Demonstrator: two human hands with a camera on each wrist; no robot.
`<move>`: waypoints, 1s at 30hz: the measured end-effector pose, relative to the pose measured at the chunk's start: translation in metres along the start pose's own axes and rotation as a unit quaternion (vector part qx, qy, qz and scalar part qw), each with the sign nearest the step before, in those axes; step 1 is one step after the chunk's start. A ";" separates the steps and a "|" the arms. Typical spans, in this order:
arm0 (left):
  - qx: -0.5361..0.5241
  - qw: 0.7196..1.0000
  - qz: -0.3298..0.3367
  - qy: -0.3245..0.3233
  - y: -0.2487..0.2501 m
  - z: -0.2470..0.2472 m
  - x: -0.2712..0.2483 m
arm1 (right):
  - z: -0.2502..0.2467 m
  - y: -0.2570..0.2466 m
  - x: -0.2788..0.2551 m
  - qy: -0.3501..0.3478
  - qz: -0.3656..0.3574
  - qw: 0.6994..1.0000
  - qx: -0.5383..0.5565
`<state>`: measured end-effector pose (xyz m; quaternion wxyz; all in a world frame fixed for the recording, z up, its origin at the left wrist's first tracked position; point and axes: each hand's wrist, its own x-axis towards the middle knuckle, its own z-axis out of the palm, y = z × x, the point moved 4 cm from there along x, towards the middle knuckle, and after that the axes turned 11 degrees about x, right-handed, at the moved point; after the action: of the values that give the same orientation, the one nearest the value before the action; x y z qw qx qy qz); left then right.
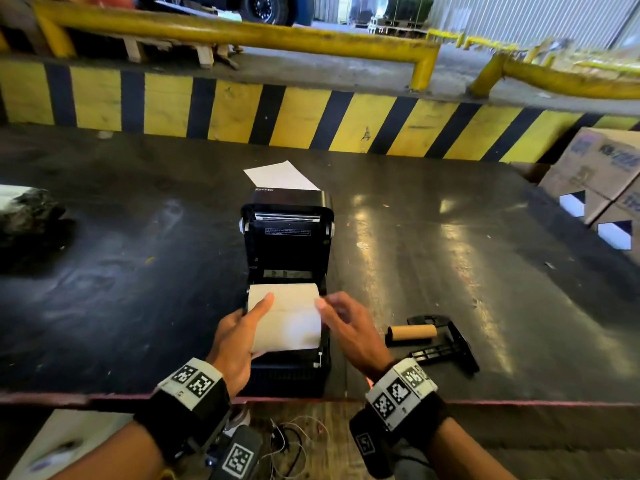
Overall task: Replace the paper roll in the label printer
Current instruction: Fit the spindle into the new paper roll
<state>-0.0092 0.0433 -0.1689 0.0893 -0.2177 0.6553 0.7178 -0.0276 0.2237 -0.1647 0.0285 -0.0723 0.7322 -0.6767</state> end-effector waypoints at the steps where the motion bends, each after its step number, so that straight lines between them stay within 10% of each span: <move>1: -0.005 1.000 -0.004 0.002 -0.001 -0.001 0.001 | 0.003 -0.002 -0.002 -0.004 0.004 1.000 -0.005; 30: -0.030 0.994 -0.052 -0.095 -0.027 0.155 -0.010 | -0.173 0.004 -0.028 0.033 0.102 0.987 0.123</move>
<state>-0.0196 0.1997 -0.1819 0.1813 -0.1848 0.6101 0.7489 -0.0248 0.3989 -0.1555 0.0813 0.0291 0.6473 -0.7573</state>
